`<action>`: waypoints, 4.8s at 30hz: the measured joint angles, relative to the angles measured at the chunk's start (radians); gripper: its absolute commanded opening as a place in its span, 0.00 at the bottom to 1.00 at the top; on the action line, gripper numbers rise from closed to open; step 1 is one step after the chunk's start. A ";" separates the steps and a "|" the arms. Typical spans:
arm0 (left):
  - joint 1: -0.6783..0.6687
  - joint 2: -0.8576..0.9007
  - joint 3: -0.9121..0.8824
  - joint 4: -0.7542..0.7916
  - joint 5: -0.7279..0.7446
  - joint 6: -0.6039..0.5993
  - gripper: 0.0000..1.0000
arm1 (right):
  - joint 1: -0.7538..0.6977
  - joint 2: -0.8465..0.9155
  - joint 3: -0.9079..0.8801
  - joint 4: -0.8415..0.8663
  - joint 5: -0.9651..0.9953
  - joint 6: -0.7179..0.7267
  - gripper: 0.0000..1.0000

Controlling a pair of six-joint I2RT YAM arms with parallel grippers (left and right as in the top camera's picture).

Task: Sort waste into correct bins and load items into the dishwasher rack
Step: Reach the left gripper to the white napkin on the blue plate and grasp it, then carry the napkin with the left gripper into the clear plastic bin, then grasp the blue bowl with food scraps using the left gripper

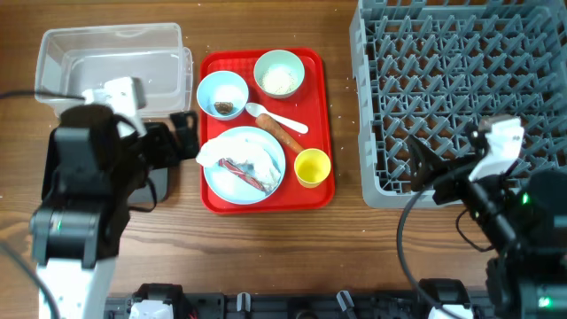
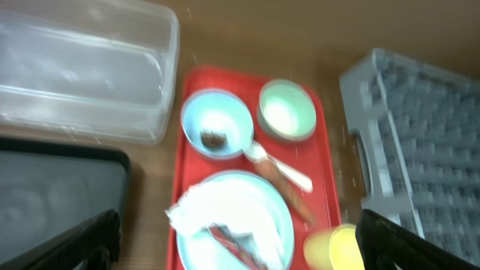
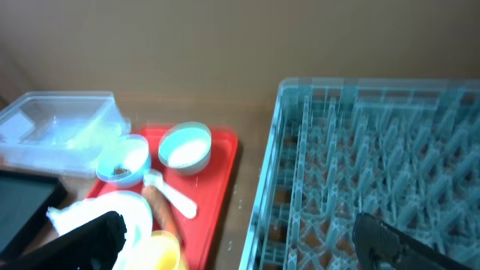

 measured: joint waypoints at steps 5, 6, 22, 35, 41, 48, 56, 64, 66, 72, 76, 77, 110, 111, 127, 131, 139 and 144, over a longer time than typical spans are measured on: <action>-0.194 0.216 0.037 -0.032 0.003 0.000 1.00 | 0.000 0.178 0.103 -0.127 -0.002 0.000 1.00; -0.227 0.259 0.037 -0.009 0.003 -0.001 1.00 | 0.000 0.211 0.103 -0.137 -0.008 0.000 1.00; -0.328 0.745 0.040 -0.006 -0.064 -0.441 0.96 | 0.000 0.447 0.105 -0.288 -0.129 0.000 1.00; -0.326 0.949 0.063 0.051 -0.148 -0.547 0.04 | 0.000 0.447 0.105 -0.289 -0.132 0.000 0.99; -0.326 0.951 0.074 0.030 -0.146 -0.537 0.04 | 0.000 0.447 0.105 -0.288 -0.132 0.000 0.99; -0.316 0.909 0.299 -0.200 -0.146 -0.476 0.04 | 0.000 0.447 0.105 -0.283 -0.132 0.000 0.99; -0.115 0.760 0.520 -0.104 -0.255 -0.393 0.04 | 0.000 0.447 0.105 -0.281 -0.132 0.000 0.98; 0.175 0.772 0.517 0.249 -0.294 -0.354 0.04 | 0.000 0.447 0.105 -0.256 -0.132 0.000 0.95; 0.211 0.801 0.520 0.323 -0.298 -0.354 0.04 | 0.000 0.447 0.105 -0.250 -0.132 0.000 0.95; 0.242 1.006 0.520 0.490 -0.316 -0.344 0.43 | 0.000 0.460 0.105 -0.248 -0.132 0.000 0.95; 0.242 1.117 0.519 0.496 -0.320 -0.337 0.91 | 0.000 0.465 0.105 -0.249 -0.132 0.000 0.95; 0.242 1.122 0.518 0.486 -0.320 -0.334 0.95 | 0.000 0.465 0.105 -0.248 -0.132 0.000 0.95; -0.301 0.816 0.377 -0.317 0.000 0.026 0.95 | 0.000 0.469 0.105 -0.237 -0.131 0.000 0.96; -0.323 0.816 0.321 -0.266 -0.001 0.023 0.95 | 0.000 0.469 0.105 -0.236 -0.131 0.000 0.96; -0.391 0.819 0.127 0.149 -0.001 0.007 1.00 | 0.000 0.469 0.105 -0.236 -0.131 0.000 0.96; -0.313 0.819 0.126 0.307 -0.024 0.053 1.00 | 0.000 0.469 0.105 -0.235 -0.131 0.000 0.96; -0.266 0.875 0.126 0.485 -0.129 0.207 0.92 | 0.000 0.469 0.105 -0.237 -0.131 0.000 0.96; -0.249 0.963 0.126 0.527 -0.178 0.228 0.69 | 0.000 0.469 0.105 -0.237 -0.131 0.000 0.96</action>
